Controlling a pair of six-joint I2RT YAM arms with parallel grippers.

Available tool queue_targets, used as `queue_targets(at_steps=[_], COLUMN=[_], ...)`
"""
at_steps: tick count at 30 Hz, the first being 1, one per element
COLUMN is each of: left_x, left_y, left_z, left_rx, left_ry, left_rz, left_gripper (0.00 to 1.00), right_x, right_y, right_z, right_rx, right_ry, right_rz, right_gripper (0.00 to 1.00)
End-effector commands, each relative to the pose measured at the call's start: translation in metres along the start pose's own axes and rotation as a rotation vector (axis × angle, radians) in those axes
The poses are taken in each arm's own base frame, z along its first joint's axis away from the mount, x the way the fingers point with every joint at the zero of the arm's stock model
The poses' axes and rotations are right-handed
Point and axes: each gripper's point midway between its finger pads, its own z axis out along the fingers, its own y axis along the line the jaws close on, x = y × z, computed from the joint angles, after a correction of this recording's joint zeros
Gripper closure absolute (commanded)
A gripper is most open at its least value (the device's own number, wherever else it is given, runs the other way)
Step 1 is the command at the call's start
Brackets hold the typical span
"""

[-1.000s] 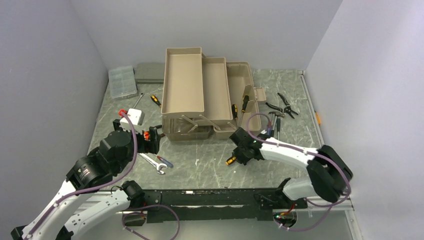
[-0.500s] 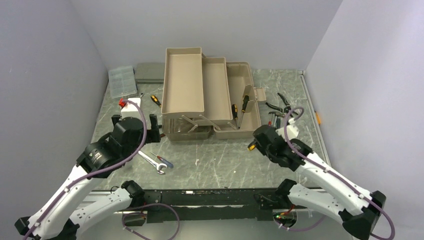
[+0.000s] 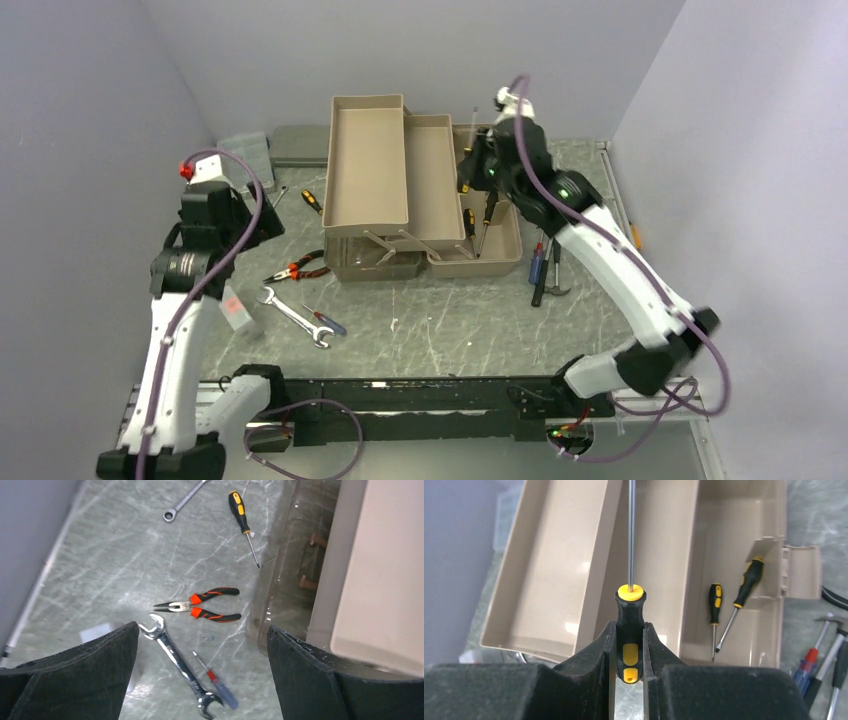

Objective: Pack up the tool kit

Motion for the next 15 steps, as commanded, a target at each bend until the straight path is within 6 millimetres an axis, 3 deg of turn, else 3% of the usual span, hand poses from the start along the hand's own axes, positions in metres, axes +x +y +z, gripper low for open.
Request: queue_targets(at_steps=[1, 10, 15], left_x=[-0.016, -0.006, 0.016], left_y=[-0.011, 0.003, -0.002], left_z=[0.033, 0.109, 0.148], left_rx=[0.102, 0.020, -0.008], left_ry=[0.064, 0.163, 0.296], left_rz=[-0.200, -0.455, -0.516], left_gripper=[0.01, 0.01, 0.01], right_x=[0.027, 0.084, 0.103], right_y=[0.015, 0.021, 0.019], right_z=[0.047, 0.126, 0.149], right_rx=[-0.145, -0.228, -0.207], right_ry=[0.198, 0.416, 0.493], right_rz=[-0.134, -0.133, -0.124], right_gripper=[1.00, 0.96, 0.56])
